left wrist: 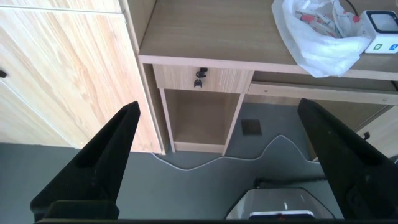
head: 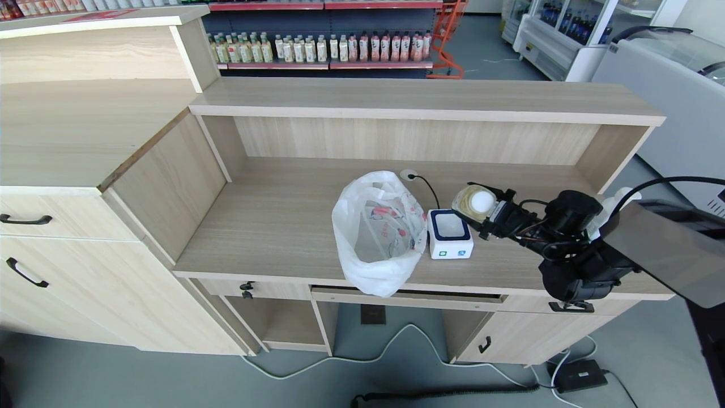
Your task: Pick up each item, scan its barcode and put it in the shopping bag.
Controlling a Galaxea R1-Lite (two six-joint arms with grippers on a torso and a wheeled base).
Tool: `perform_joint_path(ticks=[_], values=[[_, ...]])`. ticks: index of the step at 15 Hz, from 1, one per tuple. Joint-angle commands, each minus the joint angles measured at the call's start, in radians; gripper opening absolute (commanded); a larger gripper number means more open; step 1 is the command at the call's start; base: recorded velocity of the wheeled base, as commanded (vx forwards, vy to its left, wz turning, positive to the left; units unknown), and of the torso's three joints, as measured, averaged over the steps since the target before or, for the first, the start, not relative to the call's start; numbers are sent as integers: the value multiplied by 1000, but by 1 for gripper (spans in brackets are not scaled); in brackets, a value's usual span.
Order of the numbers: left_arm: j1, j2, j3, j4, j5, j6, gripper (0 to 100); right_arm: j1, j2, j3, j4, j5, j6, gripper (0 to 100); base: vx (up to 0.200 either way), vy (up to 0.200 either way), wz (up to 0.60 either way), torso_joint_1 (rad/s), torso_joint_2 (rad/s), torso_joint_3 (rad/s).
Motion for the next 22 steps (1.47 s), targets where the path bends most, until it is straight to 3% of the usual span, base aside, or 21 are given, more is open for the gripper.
perform_joint_path(ticks=[1, 22], values=[[0, 0, 0, 0, -1, 0, 100, 0, 10, -12, 1, 0, 1, 0, 0, 0, 0, 0, 0, 0], [0, 0, 0, 0, -1, 0, 100, 25, 101, -147, 48, -6, 2, 0, 0, 0, 0, 0, 0, 0]])
